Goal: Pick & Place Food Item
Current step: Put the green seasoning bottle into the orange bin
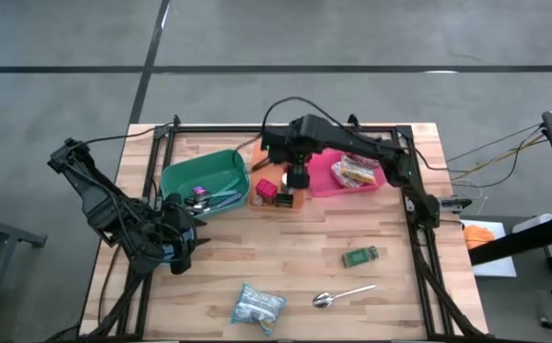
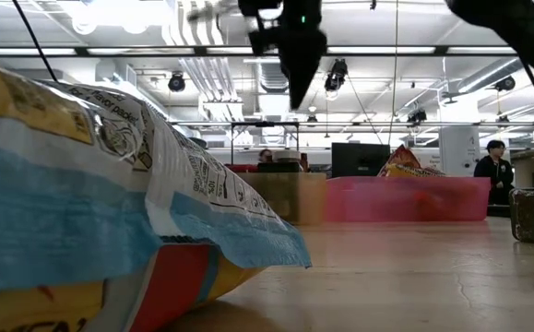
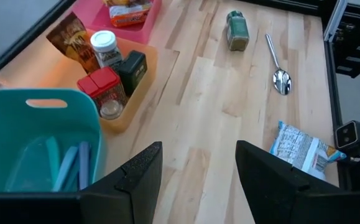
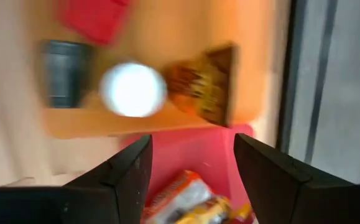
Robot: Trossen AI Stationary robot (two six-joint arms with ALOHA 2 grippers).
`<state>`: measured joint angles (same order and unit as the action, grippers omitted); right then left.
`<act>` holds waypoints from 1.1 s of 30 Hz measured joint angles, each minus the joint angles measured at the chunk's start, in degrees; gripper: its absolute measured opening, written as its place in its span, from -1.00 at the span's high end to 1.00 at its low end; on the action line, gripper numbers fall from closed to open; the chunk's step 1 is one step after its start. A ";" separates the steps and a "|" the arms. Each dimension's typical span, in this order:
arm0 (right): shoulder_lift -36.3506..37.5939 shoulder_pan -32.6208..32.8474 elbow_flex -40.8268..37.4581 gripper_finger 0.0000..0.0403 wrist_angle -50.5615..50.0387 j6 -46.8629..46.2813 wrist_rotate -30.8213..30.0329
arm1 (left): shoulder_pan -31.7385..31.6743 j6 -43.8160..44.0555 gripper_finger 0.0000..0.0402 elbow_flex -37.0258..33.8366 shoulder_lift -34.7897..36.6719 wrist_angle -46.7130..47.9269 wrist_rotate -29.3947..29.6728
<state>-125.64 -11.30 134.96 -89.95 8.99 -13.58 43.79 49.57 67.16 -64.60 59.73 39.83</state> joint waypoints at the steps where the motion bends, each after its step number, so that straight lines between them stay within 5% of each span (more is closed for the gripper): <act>1: 0.34 1.45 0.00 -0.11 0.05 -0.07 0.40 | 0.00 0.34 -0.03 0.00 0.00 0.11 -0.19; 23: 1.23 31.58 -2.43 -0.11 -0.08 -13.02 2.00 | 0.02 4.50 -0.03 0.00 0.00 0.34 -2.60; 33: 11.34 34.39 -19.98 -0.11 3.61 -24.64 1.69 | 0.02 5.37 -0.03 0.00 0.00 0.10 -2.59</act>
<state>-114.31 23.10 114.98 -86.34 -15.64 -11.89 43.81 54.94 67.16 -64.60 59.83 37.24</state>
